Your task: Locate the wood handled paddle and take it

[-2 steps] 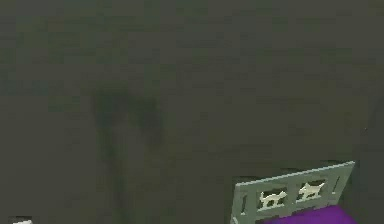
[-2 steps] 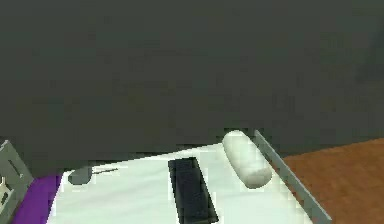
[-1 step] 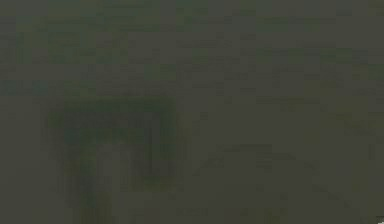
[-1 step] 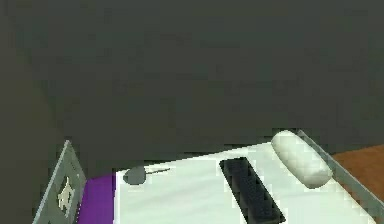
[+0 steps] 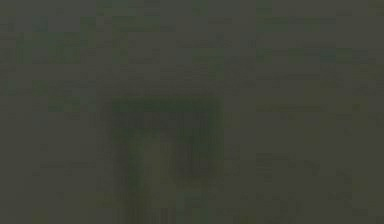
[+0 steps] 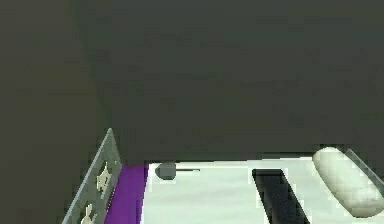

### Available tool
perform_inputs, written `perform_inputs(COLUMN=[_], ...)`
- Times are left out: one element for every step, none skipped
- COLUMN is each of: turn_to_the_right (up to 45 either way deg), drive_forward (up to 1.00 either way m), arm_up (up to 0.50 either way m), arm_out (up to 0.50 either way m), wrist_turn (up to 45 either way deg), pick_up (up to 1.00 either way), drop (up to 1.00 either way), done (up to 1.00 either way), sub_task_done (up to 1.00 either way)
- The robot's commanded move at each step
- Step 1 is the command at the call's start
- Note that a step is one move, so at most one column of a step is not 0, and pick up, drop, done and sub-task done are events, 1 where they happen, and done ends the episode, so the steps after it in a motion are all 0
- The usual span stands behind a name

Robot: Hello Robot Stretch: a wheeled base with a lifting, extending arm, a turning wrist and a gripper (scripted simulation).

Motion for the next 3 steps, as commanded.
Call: perform_inputs(turn_to_the_right=[45.0,45.0,24.0], drive_forward=[0.00,0.00,0.00], arm_up=[0.00,0.00,0.00], arm_out=[0.00,0.00,0.00], wrist_turn=[0.0,0.0,0.0], pick_up=[0.00,0.00,0.00], drop=[0.00,0.00,0.00], done=[0.00,0.00,0.00], sub_task_done=[0.00,0.00,0.00])
